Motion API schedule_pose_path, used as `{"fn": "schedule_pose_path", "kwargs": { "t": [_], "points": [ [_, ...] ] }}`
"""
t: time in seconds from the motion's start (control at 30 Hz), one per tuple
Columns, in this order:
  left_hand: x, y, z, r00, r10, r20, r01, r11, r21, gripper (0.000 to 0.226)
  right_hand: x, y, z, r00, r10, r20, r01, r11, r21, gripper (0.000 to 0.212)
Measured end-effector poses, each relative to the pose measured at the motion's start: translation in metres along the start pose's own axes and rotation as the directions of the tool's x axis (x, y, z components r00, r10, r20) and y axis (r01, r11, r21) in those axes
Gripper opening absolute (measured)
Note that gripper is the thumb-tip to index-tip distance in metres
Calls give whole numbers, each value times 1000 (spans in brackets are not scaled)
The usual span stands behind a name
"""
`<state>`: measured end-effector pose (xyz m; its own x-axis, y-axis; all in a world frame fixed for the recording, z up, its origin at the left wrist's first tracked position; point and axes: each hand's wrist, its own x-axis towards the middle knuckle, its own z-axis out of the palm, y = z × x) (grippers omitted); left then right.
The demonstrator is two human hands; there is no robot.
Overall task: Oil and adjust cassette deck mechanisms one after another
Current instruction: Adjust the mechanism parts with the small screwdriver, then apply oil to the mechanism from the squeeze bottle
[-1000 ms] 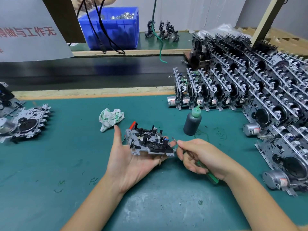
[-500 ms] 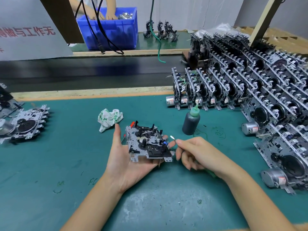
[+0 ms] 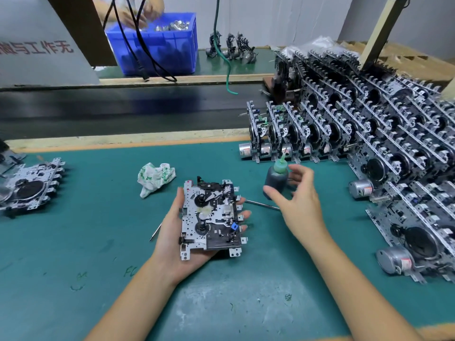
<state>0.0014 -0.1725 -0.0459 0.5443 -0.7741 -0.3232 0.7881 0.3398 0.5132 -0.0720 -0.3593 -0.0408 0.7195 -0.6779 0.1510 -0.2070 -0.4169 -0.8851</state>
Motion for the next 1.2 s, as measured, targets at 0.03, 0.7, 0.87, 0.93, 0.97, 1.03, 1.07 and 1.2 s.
{"fn": "schedule_pose_path", "kwargs": {
  "t": [0.03,0.7,0.87,0.93,0.97,1.03,1.07,1.2],
  "points": [
    [0,0,0,1000,-17,18,17,1000,19,75,2,1,0,999,5,43,-5,1000,0,44],
    [1,2,-2,996,-87,-18,87,996,9,73,-6,-22,-9,962,87,258,-271,349,897,15],
    [0,2,-1,995,-103,-10,103,995,-7,73,-10,-26,-8,981,139,138,-190,512,838,33],
    [0,2,-1,993,-114,-5,114,993,-17,72,-12,-27,-6,982,120,143,-186,564,804,35],
    [-1,2,0,993,-120,-3,119,993,-23,72,-12,-27,-5,983,112,148,-186,585,789,36],
    [-1,2,0,992,-126,1,126,992,-30,72,-12,-27,-4,983,104,154,-185,614,767,37],
    [-2,2,0,992,-127,2,127,991,-32,72,-12,-27,-4,983,101,154,-183,624,760,37],
    [-1,2,0,992,-127,1,127,991,-33,71,-12,-25,-3,985,81,152,-168,643,747,35]
  ]
}}
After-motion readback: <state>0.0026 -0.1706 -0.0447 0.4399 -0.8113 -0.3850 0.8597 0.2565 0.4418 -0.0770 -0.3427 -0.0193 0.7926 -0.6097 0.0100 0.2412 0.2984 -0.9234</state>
